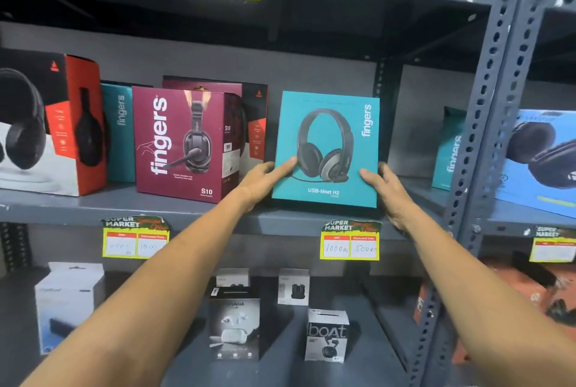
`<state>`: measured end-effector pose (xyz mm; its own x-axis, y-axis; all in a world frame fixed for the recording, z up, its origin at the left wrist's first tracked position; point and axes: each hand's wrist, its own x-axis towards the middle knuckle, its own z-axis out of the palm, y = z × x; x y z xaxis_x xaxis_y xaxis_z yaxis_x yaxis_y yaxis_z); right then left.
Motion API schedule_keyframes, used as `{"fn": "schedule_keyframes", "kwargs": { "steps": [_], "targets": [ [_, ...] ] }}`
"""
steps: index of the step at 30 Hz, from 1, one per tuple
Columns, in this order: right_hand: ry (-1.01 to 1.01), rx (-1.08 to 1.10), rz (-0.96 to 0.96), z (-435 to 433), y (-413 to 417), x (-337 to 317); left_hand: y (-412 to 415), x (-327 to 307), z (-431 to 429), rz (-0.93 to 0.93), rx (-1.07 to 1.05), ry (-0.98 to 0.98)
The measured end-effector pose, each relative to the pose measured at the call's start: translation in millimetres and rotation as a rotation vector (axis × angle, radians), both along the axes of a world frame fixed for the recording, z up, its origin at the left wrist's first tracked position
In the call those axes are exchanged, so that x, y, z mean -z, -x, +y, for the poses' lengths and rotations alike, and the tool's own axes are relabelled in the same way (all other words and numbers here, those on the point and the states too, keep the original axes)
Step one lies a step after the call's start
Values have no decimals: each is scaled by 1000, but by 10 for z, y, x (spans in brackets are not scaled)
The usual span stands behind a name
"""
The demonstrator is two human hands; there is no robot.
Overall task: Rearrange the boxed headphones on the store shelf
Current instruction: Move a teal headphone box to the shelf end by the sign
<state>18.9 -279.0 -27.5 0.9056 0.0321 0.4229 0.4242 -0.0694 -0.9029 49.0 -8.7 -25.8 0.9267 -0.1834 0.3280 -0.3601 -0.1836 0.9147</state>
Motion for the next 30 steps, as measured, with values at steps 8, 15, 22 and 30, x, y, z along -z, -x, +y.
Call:
{"fn": "schedule_keyframes", "kwargs": {
  "steps": [8, 15, 22, 30],
  "targets": [
    [66, 1, 5, -30, 6, 13, 113, 23, -6, -16, 73, -59],
    [197, 73, -65, -32, 48, 57, 405, 50, -38, -121, -92, -194],
    [495, 254, -287, 502, 399, -124, 912, 100, 397, -241, -240, -201],
    [533, 154, -426, 1907, 770, 70, 1427, 477, 1772, -363, -412, -163]
  ]
}}
